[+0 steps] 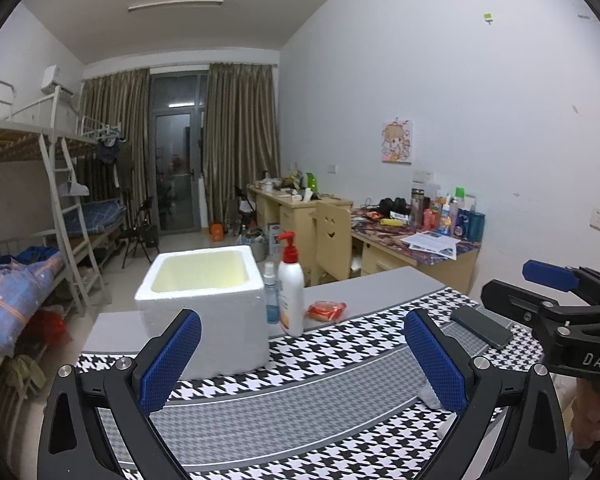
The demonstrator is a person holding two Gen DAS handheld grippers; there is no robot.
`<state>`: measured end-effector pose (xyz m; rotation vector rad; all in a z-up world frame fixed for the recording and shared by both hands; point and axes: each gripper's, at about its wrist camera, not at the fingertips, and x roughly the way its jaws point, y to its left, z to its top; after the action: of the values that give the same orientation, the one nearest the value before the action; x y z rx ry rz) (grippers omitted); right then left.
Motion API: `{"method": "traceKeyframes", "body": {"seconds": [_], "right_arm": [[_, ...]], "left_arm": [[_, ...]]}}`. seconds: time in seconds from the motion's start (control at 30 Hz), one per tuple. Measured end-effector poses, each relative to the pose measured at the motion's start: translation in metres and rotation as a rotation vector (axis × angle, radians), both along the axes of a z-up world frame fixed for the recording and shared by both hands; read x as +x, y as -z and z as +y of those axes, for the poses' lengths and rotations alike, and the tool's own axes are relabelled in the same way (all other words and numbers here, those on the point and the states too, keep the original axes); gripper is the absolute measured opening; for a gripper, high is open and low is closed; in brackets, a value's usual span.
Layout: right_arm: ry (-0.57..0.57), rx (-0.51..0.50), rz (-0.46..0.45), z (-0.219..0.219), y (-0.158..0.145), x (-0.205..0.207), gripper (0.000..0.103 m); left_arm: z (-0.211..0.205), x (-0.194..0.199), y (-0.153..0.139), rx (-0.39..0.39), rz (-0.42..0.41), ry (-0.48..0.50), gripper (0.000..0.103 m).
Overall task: Organize soft objects
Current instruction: 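Move both grippers toward the grey sock and white foam tube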
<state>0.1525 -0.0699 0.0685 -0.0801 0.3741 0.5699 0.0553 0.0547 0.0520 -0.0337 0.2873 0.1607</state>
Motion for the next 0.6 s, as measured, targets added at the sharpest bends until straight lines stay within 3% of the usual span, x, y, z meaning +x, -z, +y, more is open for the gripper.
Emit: {"method": "traceKeyframes", "body": {"seconds": [0.6], "right_arm": [[0.064,-0.016,0.01,-0.028,0.022,0.003,0.089]], "left_arm": [[-0.026,0.007,0.025,-0.03,0.026,0.072,0.102]]}}
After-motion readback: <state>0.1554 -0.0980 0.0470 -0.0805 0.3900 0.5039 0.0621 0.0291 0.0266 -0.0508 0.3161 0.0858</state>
